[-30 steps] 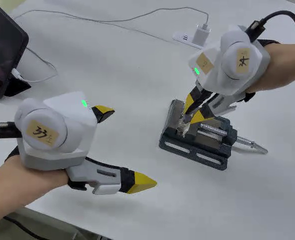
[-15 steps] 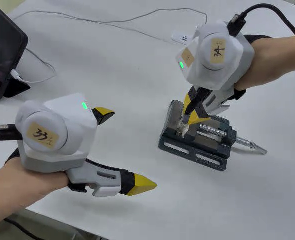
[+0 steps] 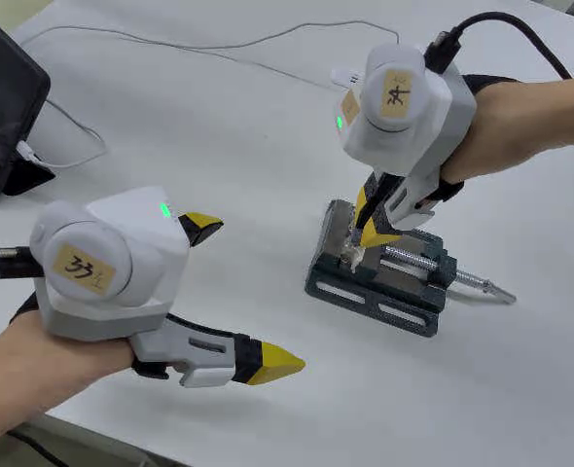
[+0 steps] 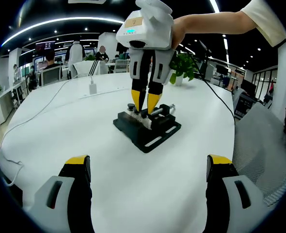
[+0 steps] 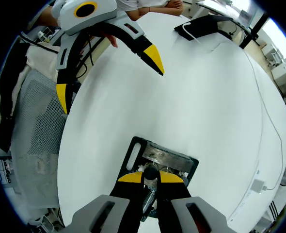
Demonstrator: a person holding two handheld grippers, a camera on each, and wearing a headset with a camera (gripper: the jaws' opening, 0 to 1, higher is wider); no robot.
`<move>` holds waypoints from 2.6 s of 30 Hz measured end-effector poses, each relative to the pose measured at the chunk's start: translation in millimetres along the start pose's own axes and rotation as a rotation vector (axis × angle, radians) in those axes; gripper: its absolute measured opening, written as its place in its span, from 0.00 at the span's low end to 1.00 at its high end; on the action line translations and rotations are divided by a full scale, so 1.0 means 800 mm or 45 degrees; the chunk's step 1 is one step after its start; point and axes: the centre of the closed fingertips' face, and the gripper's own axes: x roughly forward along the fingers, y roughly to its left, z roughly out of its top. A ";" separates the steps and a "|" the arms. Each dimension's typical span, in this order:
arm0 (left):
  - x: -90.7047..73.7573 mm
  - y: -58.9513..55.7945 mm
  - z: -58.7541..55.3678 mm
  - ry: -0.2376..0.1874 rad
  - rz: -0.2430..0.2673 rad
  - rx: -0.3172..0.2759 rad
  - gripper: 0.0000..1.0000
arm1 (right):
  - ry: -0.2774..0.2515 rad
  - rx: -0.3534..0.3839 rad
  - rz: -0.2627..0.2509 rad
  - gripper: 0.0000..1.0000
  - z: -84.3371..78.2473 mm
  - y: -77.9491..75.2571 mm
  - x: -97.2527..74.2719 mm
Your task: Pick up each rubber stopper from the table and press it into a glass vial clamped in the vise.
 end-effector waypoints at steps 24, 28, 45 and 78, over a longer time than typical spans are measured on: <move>0.001 0.001 0.004 -0.007 0.003 -0.002 0.98 | -0.077 0.115 -0.034 0.05 0.001 0.009 -0.004; 0.001 0.002 0.004 -0.003 0.004 0.003 0.99 | -0.082 0.094 -0.027 0.06 0.001 0.004 -0.002; 0.000 0.003 0.004 0.003 0.001 0.008 0.99 | -0.092 0.018 -0.039 0.07 0.002 0.001 -0.002; -0.001 0.000 0.003 0.007 -0.005 0.005 0.98 | -0.107 -0.006 -0.053 0.14 0.004 -0.003 -0.006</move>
